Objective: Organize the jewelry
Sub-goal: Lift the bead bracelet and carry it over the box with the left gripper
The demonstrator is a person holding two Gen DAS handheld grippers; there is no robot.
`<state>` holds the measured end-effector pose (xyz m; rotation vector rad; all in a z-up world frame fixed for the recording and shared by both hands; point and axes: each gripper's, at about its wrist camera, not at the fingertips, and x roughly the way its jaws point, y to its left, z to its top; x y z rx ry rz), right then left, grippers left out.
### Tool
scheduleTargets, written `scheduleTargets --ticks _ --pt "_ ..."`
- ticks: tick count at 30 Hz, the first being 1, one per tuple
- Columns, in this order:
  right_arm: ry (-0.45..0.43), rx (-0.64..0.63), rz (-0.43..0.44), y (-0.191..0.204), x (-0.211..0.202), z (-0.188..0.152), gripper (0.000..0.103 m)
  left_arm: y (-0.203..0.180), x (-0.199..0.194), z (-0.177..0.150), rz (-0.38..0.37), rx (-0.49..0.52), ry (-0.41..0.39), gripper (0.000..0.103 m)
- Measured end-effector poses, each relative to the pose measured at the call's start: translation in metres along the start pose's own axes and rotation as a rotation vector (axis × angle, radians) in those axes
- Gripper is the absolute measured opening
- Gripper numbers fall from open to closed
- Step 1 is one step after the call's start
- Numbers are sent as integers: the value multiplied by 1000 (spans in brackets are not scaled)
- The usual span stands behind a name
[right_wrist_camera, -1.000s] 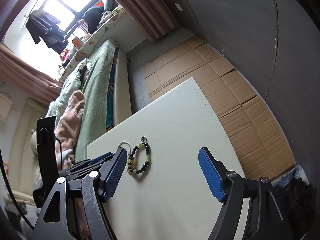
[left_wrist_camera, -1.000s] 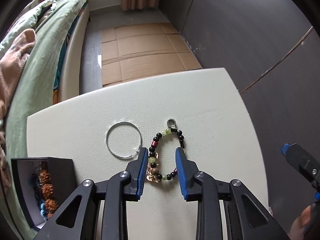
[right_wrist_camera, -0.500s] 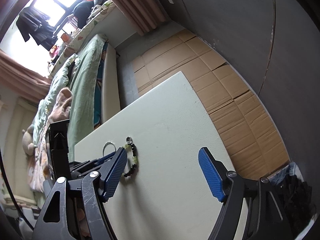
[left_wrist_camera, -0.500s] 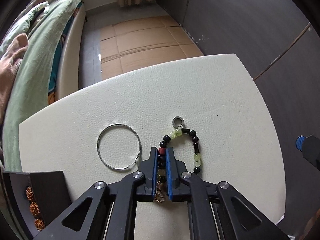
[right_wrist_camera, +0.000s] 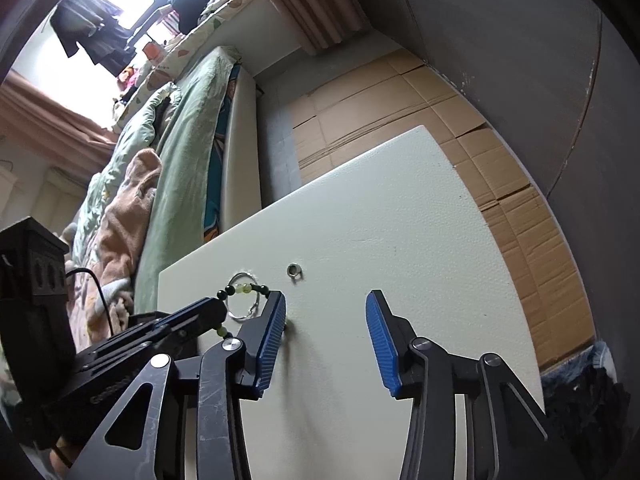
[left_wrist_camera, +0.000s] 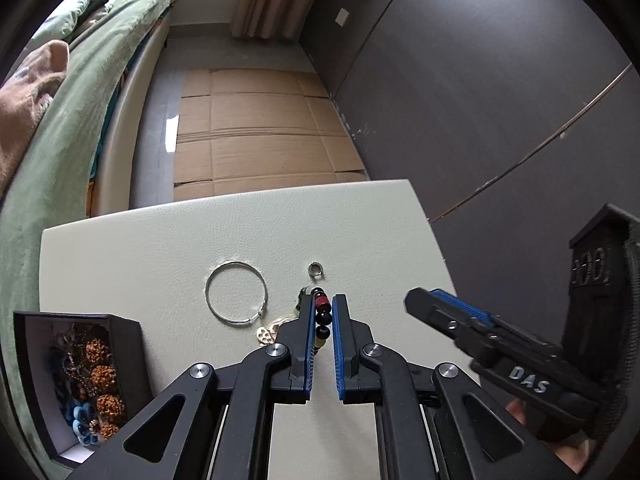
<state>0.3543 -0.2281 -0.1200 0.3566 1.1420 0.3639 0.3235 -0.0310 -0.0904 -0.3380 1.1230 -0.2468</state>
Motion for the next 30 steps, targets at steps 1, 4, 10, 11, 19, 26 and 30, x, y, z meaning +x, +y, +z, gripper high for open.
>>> scheduleTargets --ticks 1,4,10,11,19,26,30 --pt "2 -8 1 4 3 0 40 1 -6 1 -15 -9 -14 8" --pt "10 -22 6 11 10 1 36 6 -23 5 -32 -31 -53 8" --pt "27 -73 -29 25 31 5 35 32 -40 13 -13 -90 -103 8" --pt "31 -83 -39 27 35 5 35 37 -42 14 -9 -103 -108 8" --pt "39 -171 -111 41 60 7 35 73 -61 15 13 -177 -154 8" --pt "48 -219 -158 49 77 6 34 91 -77 10 22 -219 -186 8" --pt "56 -237 -172 53 84 5 29 95 -89 5 16 -231 -208 8"
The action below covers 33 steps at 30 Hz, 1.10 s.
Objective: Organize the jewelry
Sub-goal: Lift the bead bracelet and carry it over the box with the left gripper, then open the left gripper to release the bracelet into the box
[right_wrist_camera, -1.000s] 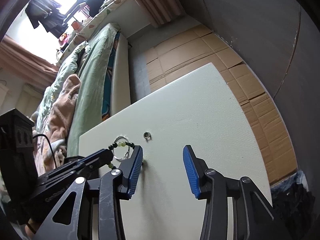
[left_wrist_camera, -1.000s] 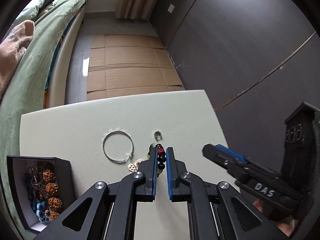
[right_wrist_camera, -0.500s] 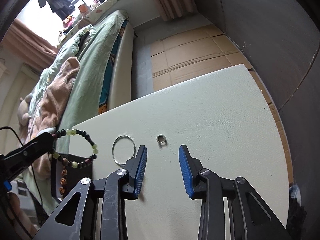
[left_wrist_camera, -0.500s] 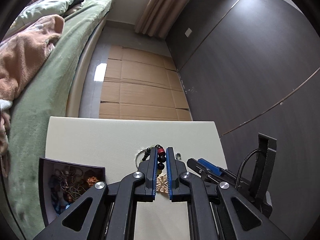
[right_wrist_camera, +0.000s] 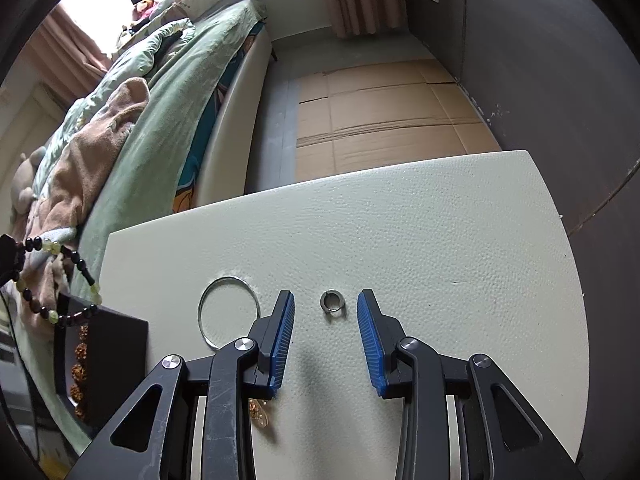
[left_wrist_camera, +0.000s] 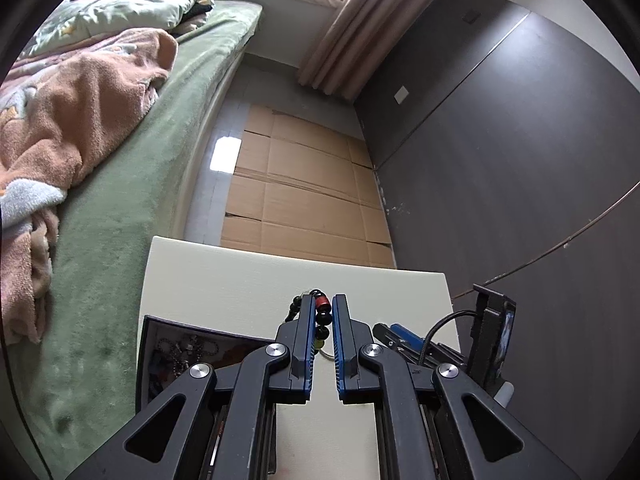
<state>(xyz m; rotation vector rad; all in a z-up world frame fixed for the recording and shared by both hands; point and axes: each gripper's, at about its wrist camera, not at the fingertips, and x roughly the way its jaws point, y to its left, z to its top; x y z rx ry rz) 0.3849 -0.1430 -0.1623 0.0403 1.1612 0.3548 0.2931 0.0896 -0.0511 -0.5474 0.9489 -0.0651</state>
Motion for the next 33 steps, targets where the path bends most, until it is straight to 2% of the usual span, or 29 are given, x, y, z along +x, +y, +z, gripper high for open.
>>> scheduleTargets --ticks 5,8,11,12,13,18,23,24,25,26,27,28,33 --pt "3 -49 -49 10 2 -1 23 6 -17 -8 -12 -23 -31 8" --pt "-2 -68 -76 11 2 -2 14 13 -26 -11 -16 -38 -50 8" --pt "4 -59 -56 8 1 -2 13 19 -33 -19 -16 -50 -60 8" --pt "1 -54 -44 7 -1 -2 4 22 -35 -21 -17 -54 -64 8" --pt "1 -53 -38 7 -3 -2 2 24 -38 -23 -17 -57 -68 8" --pt "-16 -64 -12 11 -15 -4 1 35 -47 -30 2 -77 -90 8" --pt "-6 -8 8 -2 -15 0 2 45 -48 -33 12 -94 -90 8" --pt "0 1 19 -5 -14 1 5 46 -48 -35 17 -92 -93 8" --pt "3 12 25 -8 -13 1 17 47 -47 -35 22 -92 -91 8" --pt "3 17 20 -8 -11 2 24 48 -46 -37 25 -93 -86 8" --pt "-1 14 11 -7 -10 2 43 49 -45 -37 27 -95 -79 8" --pt "-6 6 1 -5 -9 3 49 51 -44 -38 34 -99 -73 8" --pt "0 -34 -8 9 -1 3 49 60 -40 -38 89 -128 -67 8"
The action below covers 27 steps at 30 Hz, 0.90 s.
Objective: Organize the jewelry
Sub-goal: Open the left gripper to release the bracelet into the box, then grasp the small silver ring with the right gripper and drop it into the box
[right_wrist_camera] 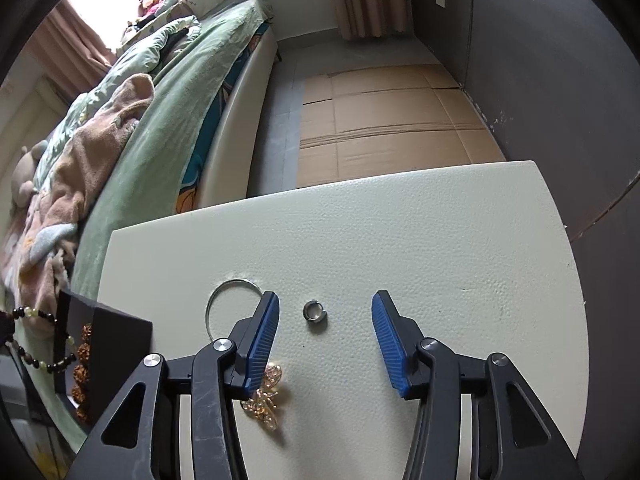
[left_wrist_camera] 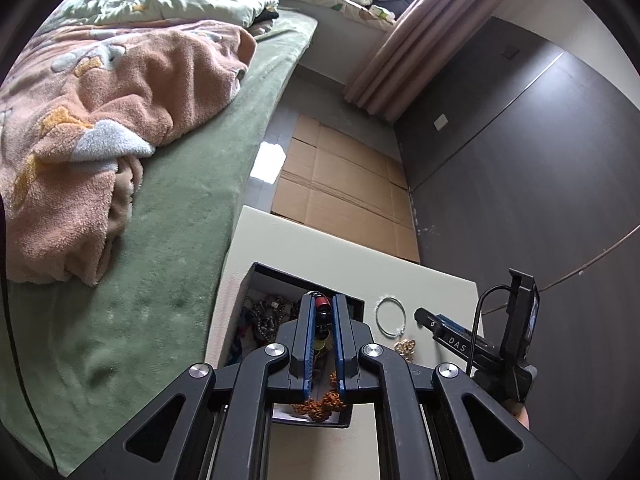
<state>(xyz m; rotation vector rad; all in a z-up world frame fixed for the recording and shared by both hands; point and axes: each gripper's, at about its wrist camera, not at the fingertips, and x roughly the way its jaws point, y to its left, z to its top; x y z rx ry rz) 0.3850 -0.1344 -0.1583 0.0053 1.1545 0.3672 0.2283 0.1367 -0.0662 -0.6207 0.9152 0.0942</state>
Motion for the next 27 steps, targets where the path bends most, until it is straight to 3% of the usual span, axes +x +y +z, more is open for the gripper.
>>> scheduleTargets --ticks 5,7,10,11,15,17,23,27 --pt "-1 -103 -116 20 8 -4 33 7 7 2 -9 -24 38 9" --pt "1 -131 -168 24 8 -5 15 9 8 1 -9 -33 50 9" --pt "15 -129 -139 23 6 -5 14 12 8 1 -9 -44 60 11" --pt "19 -122 -126 22 4 -6 14 13 8 2 -5 -47 60 18" --pt "-16 -104 -79 24 -15 -5 14 15 -2 1 0 -53 15 67" --pt "-45 -96 -28 29 -30 -4 14 14 -6 1 3 -48 -5 72" --pt "-101 -102 102 50 -65 -6 14 15 -8 0 40 -27 -16 73" --pt "-121 -111 190 66 -80 -8 14 23 -13 0 38 -44 -51 94"
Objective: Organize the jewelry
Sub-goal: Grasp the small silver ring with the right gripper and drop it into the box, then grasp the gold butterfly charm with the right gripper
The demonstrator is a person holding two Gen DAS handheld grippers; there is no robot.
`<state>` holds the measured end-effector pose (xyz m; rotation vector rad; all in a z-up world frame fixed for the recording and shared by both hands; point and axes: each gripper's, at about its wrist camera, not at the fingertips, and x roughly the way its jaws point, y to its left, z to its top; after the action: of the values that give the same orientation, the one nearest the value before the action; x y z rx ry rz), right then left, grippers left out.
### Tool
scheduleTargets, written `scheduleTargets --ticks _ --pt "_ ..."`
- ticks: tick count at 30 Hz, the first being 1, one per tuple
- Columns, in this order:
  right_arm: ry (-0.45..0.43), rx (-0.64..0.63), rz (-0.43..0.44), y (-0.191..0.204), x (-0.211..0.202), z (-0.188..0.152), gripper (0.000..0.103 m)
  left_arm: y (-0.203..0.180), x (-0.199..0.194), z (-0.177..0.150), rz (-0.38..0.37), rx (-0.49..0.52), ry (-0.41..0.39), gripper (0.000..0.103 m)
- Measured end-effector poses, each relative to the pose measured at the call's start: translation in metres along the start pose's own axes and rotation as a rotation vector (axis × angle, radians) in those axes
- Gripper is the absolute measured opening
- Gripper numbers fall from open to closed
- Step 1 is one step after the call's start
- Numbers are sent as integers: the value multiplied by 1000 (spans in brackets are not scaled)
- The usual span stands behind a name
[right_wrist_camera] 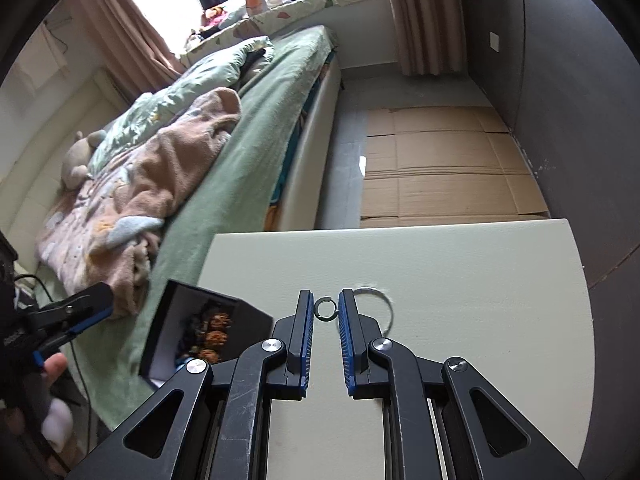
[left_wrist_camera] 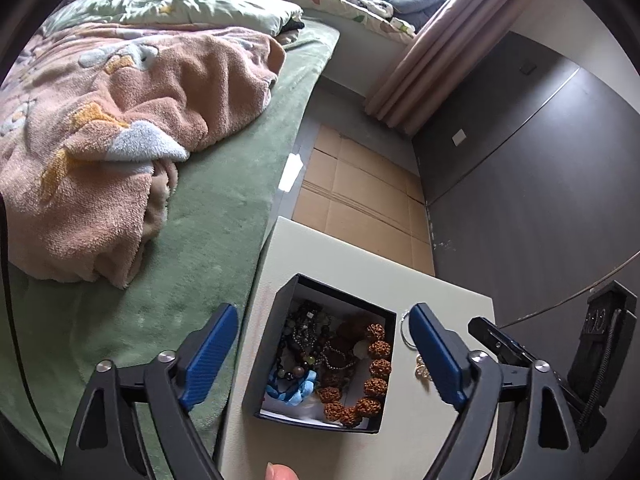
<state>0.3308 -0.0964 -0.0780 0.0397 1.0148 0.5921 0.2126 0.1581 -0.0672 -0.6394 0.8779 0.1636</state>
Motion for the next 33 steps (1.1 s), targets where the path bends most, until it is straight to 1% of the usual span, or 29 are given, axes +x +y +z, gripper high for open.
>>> scheduleTargets --ticks 2,4,6,10,15,16,17,19,20,21,27,33 --pt "-8 -6 49 12 -5 -1 14 6 -3 0 -12 -23 -23 99" --pt "-11 -14 95 24 -6 -1 14 11 -5 1 -24 -49 -37 102" --pt "-8 -19 131 35 -7 -3 14 16 -7 2 -37 -72 -51 103" --pt "6 -30 202 55 -2 -8 14 20 -11 4 -15 -74 -86 103" --pt "0 -22 267 68 5 -11 15 22 -19 8 12 -69 -138 103" --pt "16 -17 272 68 8 -11 20 23 -20 8 13 -67 -152 103" --pt "24 -10 273 66 9 -12 28 23 -22 8 13 -64 -163 103" --pt "22 -4 251 61 7 -13 77 22 -23 8 10 -53 -176 103" --pt "17 -3 242 58 5 -13 85 21 -22 8 6 -45 -173 103" --pt "12 1 240 53 1 -14 90 19 -21 8 -4 -36 -167 103" --pt "-9 29 177 18 -22 -17 90 -4 -14 2 -28 49 -119 103" --pt "-11 75 96 -22 -34 -22 90 -39 -2 -9 23 165 -59 102"
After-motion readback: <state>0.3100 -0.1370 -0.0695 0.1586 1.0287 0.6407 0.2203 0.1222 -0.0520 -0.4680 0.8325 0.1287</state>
